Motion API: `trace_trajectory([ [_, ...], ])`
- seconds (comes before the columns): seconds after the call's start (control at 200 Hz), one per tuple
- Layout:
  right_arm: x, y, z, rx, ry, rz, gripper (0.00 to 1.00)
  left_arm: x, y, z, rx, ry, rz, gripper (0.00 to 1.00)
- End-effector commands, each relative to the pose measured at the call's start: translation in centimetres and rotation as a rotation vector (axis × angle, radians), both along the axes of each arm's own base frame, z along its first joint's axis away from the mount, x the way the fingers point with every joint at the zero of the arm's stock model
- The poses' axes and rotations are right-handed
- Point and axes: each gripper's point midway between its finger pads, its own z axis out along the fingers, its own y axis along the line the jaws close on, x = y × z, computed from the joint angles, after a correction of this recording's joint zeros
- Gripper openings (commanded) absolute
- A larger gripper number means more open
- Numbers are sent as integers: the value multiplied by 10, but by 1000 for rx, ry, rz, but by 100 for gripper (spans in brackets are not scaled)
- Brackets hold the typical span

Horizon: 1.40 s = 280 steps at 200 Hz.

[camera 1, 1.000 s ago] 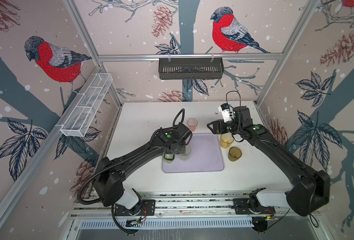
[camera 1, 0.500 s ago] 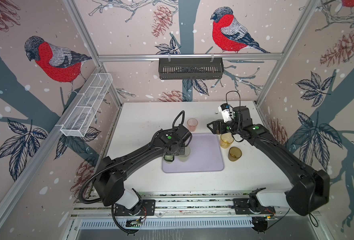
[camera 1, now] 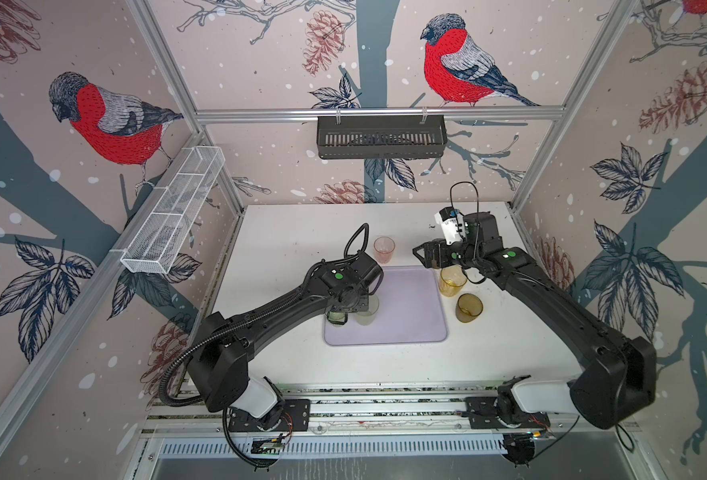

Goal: Place the glasses into the tray
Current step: 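Carry the tall pale green cup over the tray beside the bright green cup, then lower the tall pale green cup onto the tray and open the left gripper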

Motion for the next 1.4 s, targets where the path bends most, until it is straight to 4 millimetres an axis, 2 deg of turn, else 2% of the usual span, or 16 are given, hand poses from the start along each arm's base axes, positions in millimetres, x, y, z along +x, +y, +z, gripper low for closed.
trace_trajectory([
  [0.0, 2, 3, 7, 21, -13, 1, 100, 3, 0, 0, 1, -16, 18, 0],
  [0.79, 1, 0, 8, 22, -19, -6, 100, 1, 3, -5, 6, -11, 29, 0],
  [1.266, 2, 0, 9, 24, -21, -8, 100, 2, 4, -4, 12, -12, 28, 8],
  [1.396, 3, -1, 10, 24, -22, -11, 100, 2, 5, -3, 16, -13, 28, 12],
])
